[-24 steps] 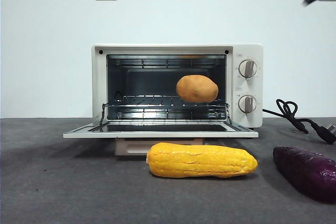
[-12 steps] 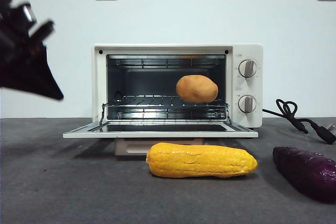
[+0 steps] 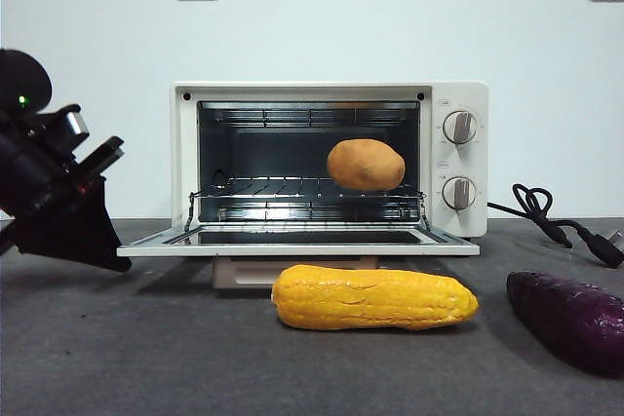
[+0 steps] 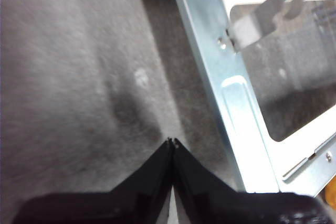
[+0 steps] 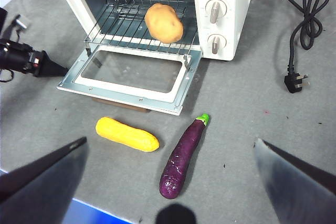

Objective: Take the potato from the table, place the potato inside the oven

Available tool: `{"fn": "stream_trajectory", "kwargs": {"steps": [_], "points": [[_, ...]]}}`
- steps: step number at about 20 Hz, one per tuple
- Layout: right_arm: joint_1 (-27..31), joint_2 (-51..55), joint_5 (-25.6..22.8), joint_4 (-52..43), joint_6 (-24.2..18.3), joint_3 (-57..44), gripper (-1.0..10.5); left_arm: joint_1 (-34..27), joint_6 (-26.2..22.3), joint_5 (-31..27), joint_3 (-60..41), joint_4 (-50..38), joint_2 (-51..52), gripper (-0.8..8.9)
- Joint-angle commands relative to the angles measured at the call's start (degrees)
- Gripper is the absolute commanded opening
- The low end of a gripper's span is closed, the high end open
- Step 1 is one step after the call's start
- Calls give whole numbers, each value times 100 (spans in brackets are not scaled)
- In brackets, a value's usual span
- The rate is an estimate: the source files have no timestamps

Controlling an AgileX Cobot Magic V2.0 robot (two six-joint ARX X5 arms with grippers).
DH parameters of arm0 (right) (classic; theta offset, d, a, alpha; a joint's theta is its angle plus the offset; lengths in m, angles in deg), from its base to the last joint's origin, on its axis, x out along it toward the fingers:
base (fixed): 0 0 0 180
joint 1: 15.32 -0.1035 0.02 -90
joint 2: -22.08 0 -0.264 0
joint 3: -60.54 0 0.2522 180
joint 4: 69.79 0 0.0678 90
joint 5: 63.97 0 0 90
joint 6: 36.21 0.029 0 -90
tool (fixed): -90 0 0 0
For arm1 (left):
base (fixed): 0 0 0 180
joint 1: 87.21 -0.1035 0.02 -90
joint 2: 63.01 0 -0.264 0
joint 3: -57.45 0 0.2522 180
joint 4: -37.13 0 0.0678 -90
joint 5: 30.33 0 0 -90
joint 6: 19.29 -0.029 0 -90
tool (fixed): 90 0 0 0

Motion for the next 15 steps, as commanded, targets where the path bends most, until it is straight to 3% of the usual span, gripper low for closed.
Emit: {"fn": "stream_trajectory", "kwargs": {"steps": [1,11,15], "points": [[-9,13,-13,-42,42,-44,567,70,59,192,-59,-136,-162,-8],[-9,11,-39,-98,39,-44,566,319,297,649,-59,-341,-409,-9],[-9,11,-39,-98,39,-44,566,201,651,1237,-59,-678,-407,-9]]}}
